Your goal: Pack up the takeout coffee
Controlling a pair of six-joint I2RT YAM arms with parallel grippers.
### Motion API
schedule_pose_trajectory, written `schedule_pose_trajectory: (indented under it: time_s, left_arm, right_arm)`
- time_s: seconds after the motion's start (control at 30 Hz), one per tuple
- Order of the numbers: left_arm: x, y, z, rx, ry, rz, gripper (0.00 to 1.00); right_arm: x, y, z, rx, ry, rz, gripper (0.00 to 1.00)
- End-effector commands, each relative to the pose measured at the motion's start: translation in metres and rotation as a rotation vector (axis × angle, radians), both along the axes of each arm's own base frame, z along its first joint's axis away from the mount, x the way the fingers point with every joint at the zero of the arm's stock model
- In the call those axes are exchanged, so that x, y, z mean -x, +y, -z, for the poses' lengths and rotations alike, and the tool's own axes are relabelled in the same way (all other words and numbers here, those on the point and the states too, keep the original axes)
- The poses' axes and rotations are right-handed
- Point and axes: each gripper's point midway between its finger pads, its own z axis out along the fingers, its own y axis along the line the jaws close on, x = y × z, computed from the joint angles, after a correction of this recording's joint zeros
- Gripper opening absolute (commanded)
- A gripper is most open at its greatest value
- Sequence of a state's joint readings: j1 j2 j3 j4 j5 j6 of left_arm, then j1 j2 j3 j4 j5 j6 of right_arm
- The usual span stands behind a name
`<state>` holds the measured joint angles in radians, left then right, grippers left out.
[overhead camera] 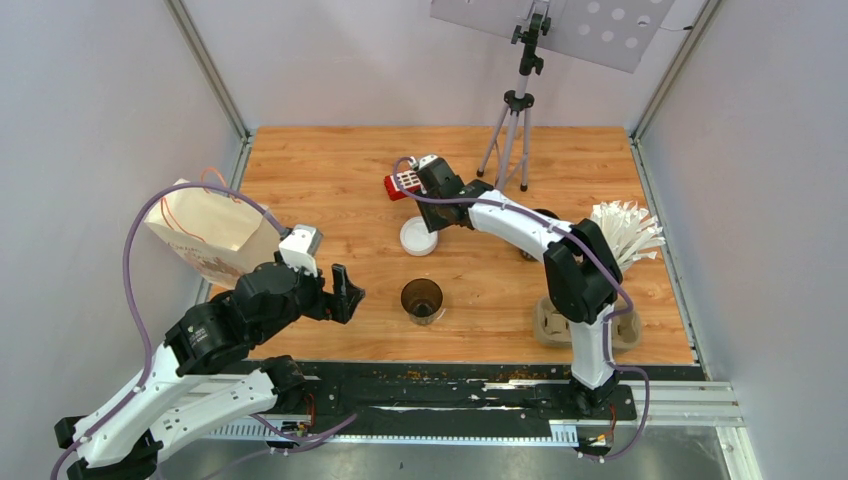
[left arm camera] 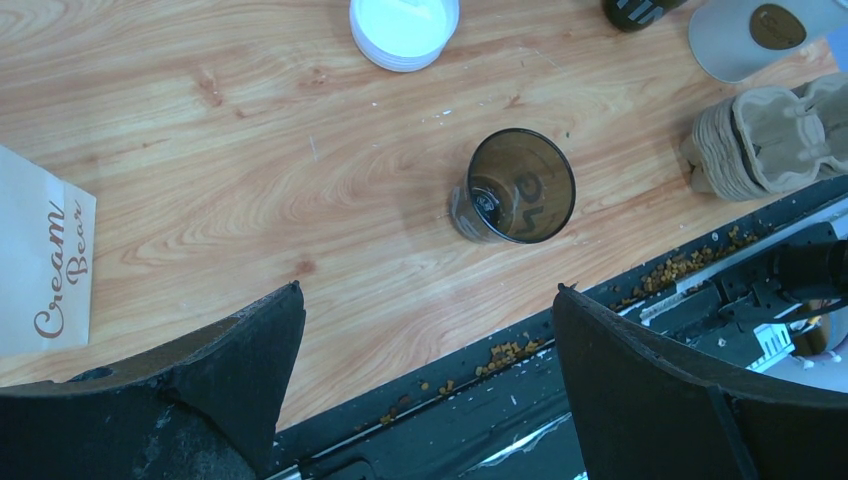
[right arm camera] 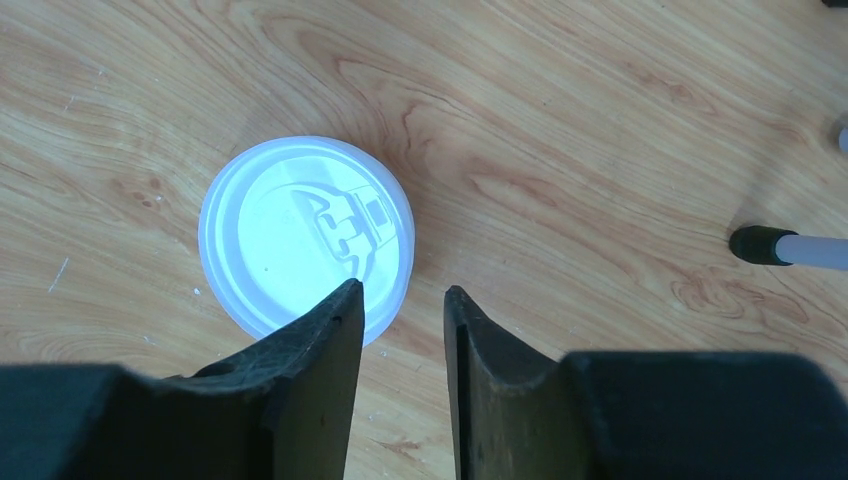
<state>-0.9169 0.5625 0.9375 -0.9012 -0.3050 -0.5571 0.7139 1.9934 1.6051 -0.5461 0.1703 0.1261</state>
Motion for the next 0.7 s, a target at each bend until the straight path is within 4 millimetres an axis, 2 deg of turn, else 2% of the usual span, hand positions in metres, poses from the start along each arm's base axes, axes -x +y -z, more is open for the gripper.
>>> schedule_pose_trajectory:
  time_s: [0.0,0.23,0.37,0.5,0.67]
  left_arm:
    - [-0.001,-0.001,-0.009,0.037,-0.018,-0.011,1.00]
    - [-0.001,0.000,-0.010,0.036,-0.019,-0.015,1.00]
    - [-0.001,0.000,-0.009,0.035,-0.017,-0.017,1.00]
    - [-0.002,0.000,-0.009,0.038,-0.016,-0.019,1.00]
    - [-0.001,0.000,-0.008,0.035,-0.015,-0.017,1.00]
  right_arm:
    - [-0.010,0.004,-0.005,0.002,-0.019,-0.007,0.36]
    - [-0.014,0.001,0.011,0.043,-0.006,-0.001,0.36]
    - [-0.015,0.002,0.017,0.052,0.000,-0.002,0.31]
    - [-0.016,0.001,0.016,0.054,-0.006,0.001,0.23]
    - [-0.018,0.000,0.006,0.050,-0.026,0.005,0.20]
